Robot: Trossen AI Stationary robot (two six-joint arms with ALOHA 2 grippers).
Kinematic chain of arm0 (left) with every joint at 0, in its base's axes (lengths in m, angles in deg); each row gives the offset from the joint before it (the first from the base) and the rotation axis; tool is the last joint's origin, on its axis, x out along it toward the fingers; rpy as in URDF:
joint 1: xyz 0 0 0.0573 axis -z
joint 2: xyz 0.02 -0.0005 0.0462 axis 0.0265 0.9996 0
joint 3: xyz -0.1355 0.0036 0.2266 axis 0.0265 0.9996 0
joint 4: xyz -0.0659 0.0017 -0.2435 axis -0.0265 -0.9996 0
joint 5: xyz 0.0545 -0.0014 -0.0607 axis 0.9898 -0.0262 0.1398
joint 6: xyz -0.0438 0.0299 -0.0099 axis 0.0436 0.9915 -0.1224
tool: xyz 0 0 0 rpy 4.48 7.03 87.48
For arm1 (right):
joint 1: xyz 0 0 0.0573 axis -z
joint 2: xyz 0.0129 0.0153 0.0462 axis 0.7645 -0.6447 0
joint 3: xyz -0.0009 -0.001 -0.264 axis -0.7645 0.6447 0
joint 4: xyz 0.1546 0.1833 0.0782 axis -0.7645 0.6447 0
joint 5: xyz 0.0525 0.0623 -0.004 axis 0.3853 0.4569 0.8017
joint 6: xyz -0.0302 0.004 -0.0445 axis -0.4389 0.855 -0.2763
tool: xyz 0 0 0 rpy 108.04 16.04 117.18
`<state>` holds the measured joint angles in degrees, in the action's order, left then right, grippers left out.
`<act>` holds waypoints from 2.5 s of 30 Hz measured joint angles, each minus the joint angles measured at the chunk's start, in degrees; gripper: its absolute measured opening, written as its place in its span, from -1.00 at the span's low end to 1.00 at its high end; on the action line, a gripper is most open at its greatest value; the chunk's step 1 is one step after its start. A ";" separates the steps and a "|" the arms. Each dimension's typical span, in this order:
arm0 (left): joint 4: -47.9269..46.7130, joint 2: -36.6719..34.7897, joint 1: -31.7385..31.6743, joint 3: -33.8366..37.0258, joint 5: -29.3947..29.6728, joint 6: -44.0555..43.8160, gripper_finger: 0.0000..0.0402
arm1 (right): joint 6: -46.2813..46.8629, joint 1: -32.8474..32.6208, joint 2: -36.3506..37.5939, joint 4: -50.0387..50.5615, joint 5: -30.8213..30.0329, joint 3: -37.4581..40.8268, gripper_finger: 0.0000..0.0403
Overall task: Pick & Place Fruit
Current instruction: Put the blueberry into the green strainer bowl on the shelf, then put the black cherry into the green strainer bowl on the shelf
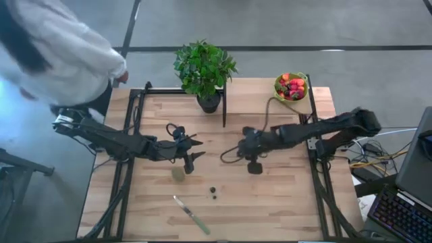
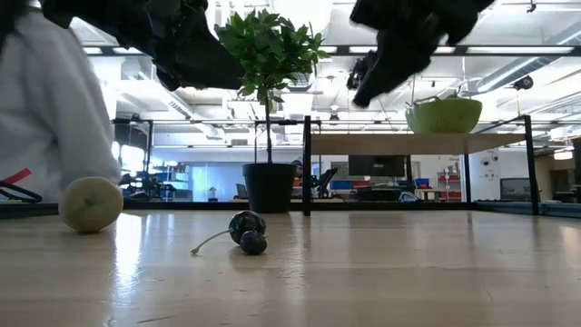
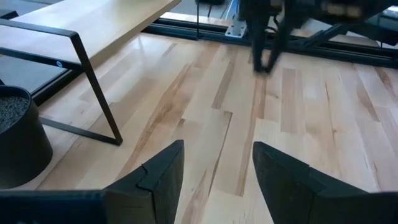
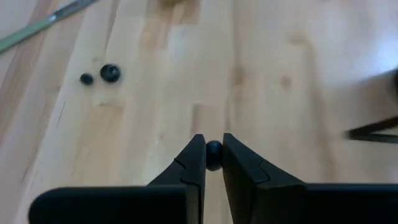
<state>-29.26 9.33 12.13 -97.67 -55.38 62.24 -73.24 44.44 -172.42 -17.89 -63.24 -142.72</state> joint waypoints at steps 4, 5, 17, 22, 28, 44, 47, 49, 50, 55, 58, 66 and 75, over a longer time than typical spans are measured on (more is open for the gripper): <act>0.20 0.00 0.00 0.05 -0.02 -0.02 -0.02 | -1.70 1.19 6.51 5.48 -3.49 -2.32 -0.86; 0.21 0.00 0.00 0.09 -0.02 -0.02 -0.02 | -1.75 1.74 8.21 7.20 -4.71 -3.49 -0.86; 0.47 0.00 0.00 0.15 0.00 -0.02 -0.02 | -1.29 16.33 16.41 26.73 -10.35 -14.87 -0.86; 0.47 0.00 0.00 0.20 -0.01 -0.02 -0.02 | -1.21 24.47 16.33 32.35 -10.36 -17.07 -0.86; 0.42 0.00 -0.02 0.42 -0.02 -0.02 -0.02 | -1.38 35.24 15.91 34.21 -10.42 -17.15 -0.86; 0.38 0.00 -0.02 0.61 0.01 -0.03 -0.02 | -1.56 50.25 14.23 36.89 -11.02 -17.08 -0.86; 0.38 0.00 -0.01 0.61 0.01 -0.03 -0.02 | -0.56 51.22 14.23 37.16 -11.40 -17.08 -0.86; 0.38 0.00 0.00 0.61 -0.01 -0.02 -0.02 | 0.02 51.72 14.23 37.16 -11.43 -17.08 -0.86; 0.38 0.00 -0.02 0.61 0.01 -0.03 -0.02 | 0.31 51.86 14.23 37.18 -11.47 -17.07 -0.86; 0.38 0.00 0.00 0.61 -0.02 -0.02 -0.02 | 1.51 52.58 14.23 37.21 -11.42 -16.67 -0.81; 0.38 0.00 -0.02 0.61 0.00 -0.02 -0.02 | 1.95 52.58 14.23 37.19 -11.43 -15.88 -0.71; 0.38 0.00 0.00 0.61 0.00 -0.02 -0.02 | 1.19 52.60 14.23 36.88 -11.38 -14.62 -0.31; 0.37 0.00 -0.01 0.61 -0.01 -0.02 -0.02 | -0.05 52.34 14.67 36.55 -7.18 -17.96 0.00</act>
<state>-28.88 9.33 12.12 -97.06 -55.39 62.22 -73.29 96.78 -157.76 18.66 -70.42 -160.68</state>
